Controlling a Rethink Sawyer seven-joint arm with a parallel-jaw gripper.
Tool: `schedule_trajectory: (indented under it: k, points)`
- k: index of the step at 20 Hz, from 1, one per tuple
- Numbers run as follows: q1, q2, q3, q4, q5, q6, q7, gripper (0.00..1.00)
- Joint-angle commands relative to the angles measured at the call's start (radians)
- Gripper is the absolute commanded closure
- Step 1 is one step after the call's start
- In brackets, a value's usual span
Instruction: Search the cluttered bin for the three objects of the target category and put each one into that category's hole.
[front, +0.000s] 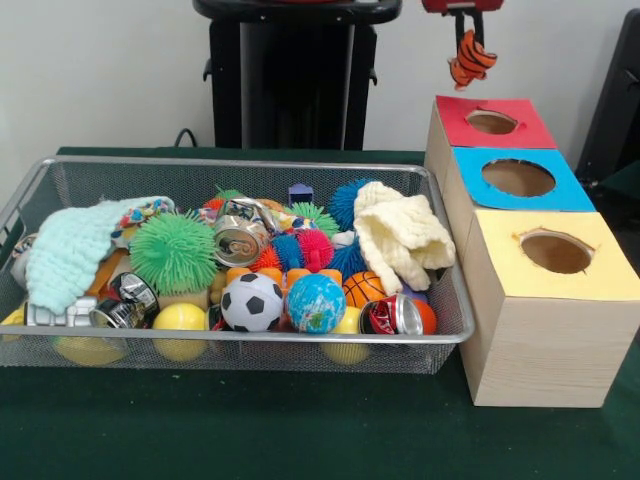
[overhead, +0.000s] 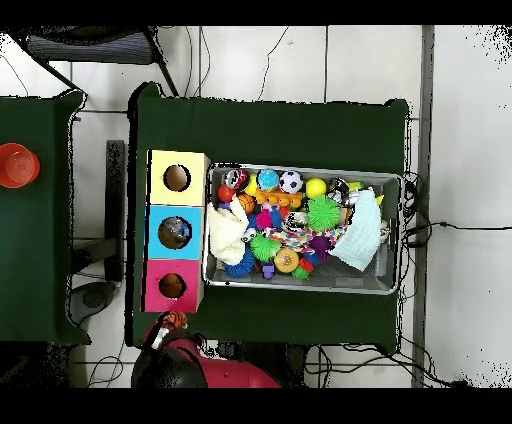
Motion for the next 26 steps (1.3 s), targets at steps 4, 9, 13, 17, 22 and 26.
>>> schedule_trajectory:
  k: [4,9,13,17,22,26]
  points:
    - [0.016,0.203,0.049,-0.139,-0.035,-0.258,0.289,1.0]
    - [0.006,0.26,0.054,-0.182,-0.069,-0.316,0.281,1.0]
    - [0.005,0.283,0.054,-0.211,-0.085,-0.333,0.28,1.0]
    - [0.025,0.256,0.047,-0.206,-0.065,-0.312,0.293,1.0]
    - [0.056,0.176,0.027,-0.187,-0.017,-0.245,0.296,1.0]
    - [0.067,0.117,0.015,-0.177,0.007,-0.184,0.291,1.0]
